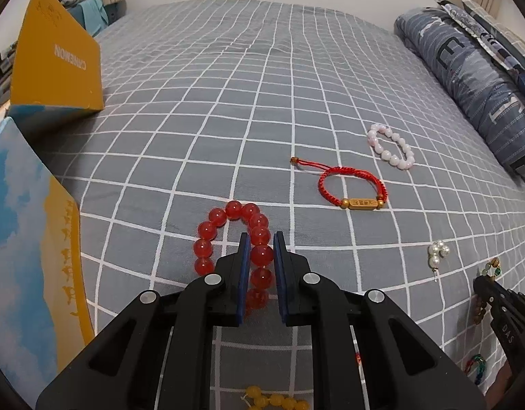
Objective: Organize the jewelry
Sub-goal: 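Carry the red and brown bracelets in both tools into the white box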
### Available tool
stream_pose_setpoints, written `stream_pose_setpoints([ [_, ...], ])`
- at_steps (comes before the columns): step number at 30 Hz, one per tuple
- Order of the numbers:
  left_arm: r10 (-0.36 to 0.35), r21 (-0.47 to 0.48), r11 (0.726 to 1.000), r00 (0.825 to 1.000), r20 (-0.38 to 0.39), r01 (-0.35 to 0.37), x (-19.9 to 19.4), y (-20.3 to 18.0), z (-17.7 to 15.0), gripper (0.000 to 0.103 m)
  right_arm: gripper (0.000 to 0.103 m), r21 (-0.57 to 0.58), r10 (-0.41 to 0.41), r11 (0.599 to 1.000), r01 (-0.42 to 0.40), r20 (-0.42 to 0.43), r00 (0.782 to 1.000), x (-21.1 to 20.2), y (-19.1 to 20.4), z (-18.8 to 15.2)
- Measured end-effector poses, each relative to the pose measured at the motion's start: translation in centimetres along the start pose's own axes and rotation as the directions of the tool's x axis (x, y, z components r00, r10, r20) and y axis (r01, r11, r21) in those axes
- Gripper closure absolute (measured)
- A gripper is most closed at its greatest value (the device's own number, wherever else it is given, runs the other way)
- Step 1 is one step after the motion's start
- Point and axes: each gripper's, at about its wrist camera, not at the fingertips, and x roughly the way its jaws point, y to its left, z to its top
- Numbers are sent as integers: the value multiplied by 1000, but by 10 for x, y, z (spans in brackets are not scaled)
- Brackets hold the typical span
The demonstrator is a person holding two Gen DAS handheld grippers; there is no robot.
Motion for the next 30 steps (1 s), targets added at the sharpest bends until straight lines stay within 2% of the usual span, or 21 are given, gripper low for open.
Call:
stream_pose_setpoints([
  [7,-1,14,1000,999,41,1,-18,-3,-2,90,96,3,-2,1000,2,27,1000,-9,1,-1],
  [17,-5,28,1000,998,62,3,-33,-7,-7,90,96,10,-5,1000,4,50,999,-21,-1,-3],
  [30,-36,48,998,994,107,31,-72,-12,-12,90,96,1,-2,1000,1,134,991,-57,5,-2],
])
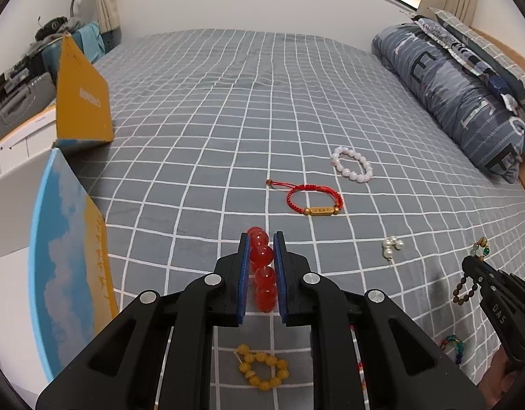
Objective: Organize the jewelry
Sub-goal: 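Carry the red and brown bracelets in both tools into the white box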
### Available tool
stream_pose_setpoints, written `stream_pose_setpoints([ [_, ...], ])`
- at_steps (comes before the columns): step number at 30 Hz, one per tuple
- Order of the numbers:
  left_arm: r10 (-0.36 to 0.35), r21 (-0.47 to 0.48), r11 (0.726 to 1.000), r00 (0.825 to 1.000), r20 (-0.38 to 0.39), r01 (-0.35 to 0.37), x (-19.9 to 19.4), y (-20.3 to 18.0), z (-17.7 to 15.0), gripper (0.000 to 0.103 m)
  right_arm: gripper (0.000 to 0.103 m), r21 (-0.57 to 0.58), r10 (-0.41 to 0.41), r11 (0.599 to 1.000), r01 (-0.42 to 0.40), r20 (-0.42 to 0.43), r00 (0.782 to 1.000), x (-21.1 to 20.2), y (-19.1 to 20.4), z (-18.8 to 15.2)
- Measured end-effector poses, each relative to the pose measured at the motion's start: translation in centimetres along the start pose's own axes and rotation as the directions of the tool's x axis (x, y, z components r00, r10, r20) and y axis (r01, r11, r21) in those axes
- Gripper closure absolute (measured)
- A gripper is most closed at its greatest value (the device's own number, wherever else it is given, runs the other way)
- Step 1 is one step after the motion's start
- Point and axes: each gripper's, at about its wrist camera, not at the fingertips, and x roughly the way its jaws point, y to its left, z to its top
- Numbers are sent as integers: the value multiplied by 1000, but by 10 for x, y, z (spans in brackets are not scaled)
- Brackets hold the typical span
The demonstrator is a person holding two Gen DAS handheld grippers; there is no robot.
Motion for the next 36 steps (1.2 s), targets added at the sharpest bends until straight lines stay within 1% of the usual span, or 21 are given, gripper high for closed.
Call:
stream_pose_setpoints([
  [16,1,18,1000,997,73,-3,-60,5,-3,90,96,-10,4,1000,-3,66,998,-46,14,-1],
  [31,38,2,999,992,120,-39,-106,22,-10,90,96,-20,25,1000,-23,99,995,-82,27,-4],
  [36,55,1,998,990,127,-56,-119,32,-15,90,96,-22,33,999,-31,105,994,-92,39,-4],
])
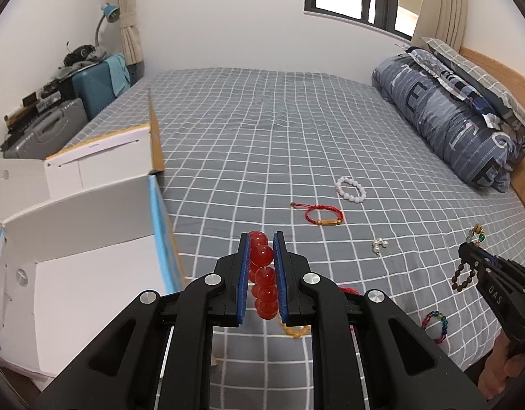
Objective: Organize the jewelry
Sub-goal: 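Carry the red and brown bracelets in both tools into the white box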
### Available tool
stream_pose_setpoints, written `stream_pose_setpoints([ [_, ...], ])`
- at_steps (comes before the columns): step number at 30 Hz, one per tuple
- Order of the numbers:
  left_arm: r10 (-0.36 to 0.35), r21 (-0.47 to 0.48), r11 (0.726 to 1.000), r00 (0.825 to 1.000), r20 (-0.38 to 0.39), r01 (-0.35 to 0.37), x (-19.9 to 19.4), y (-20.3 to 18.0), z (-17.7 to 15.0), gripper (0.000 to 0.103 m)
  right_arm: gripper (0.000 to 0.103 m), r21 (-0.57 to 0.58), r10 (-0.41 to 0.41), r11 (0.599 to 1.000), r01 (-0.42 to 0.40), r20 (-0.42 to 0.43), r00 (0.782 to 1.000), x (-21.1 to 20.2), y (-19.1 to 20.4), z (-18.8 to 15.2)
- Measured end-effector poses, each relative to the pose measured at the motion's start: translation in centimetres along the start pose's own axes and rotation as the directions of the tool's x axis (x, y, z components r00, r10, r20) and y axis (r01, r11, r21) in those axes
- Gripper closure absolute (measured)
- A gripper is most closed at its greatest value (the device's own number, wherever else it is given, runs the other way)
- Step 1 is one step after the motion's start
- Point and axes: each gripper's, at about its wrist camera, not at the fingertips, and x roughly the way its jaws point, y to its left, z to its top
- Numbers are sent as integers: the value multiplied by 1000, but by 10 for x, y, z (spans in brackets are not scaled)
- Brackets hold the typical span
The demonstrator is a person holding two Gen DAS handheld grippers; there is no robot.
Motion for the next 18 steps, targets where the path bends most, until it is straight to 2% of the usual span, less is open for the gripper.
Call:
stream_pose_setpoints([
  [9,23,-51,998,1000,9,-22,-25,42,4,90,96,-19,2,1000,-2,0,1000,-19,40,7],
  [18,51,-95,994,998,29,-48,-49,93,6,90,96,-70,42,997,-40,25,999,-37,94,12],
])
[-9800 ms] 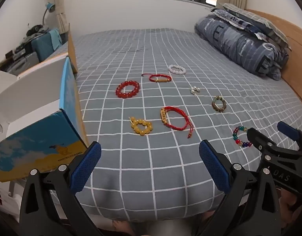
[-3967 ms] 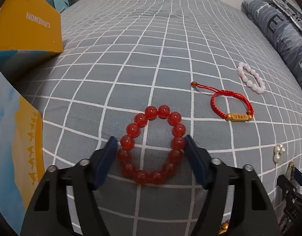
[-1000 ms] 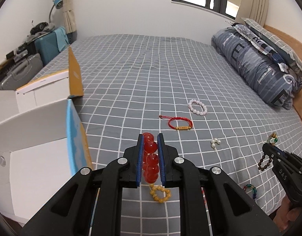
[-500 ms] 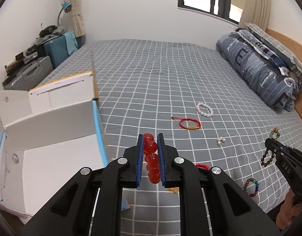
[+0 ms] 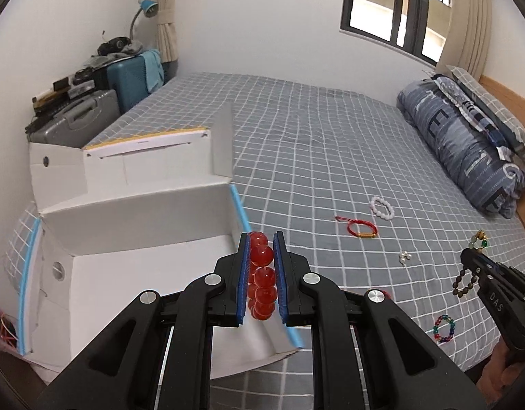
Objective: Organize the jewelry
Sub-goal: 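Carry the red and brown bracelets in both tools into the white box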
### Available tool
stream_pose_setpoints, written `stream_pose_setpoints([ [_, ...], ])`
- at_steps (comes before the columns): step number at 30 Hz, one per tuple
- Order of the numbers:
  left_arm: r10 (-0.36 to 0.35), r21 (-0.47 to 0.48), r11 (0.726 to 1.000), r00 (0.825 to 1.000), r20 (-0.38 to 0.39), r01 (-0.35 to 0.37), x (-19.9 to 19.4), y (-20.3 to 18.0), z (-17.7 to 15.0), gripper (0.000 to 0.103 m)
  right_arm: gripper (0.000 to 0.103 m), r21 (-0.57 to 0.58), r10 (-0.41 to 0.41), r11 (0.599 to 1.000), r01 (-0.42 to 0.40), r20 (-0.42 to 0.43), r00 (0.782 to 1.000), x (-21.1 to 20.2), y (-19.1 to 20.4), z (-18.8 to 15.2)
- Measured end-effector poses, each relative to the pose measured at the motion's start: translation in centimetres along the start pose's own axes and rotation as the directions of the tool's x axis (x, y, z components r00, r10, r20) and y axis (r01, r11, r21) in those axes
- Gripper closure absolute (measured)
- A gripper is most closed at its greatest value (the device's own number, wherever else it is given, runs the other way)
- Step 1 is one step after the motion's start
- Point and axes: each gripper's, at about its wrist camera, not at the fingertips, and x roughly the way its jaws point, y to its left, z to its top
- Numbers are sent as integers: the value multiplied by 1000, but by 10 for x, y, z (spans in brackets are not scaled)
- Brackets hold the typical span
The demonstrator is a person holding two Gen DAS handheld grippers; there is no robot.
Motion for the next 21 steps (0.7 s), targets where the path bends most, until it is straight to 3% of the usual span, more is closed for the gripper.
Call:
stream_pose_setpoints([
  [10,88,-74,993,996,-7,-88,-10,70,-4,90,96,-70,92,993,-92,1,996,4,72,9],
  [21,179,-161,970,983,-45,-184,-12,145,-12,90,96,-183,215,959,-216,-26,976,15,173,10],
])
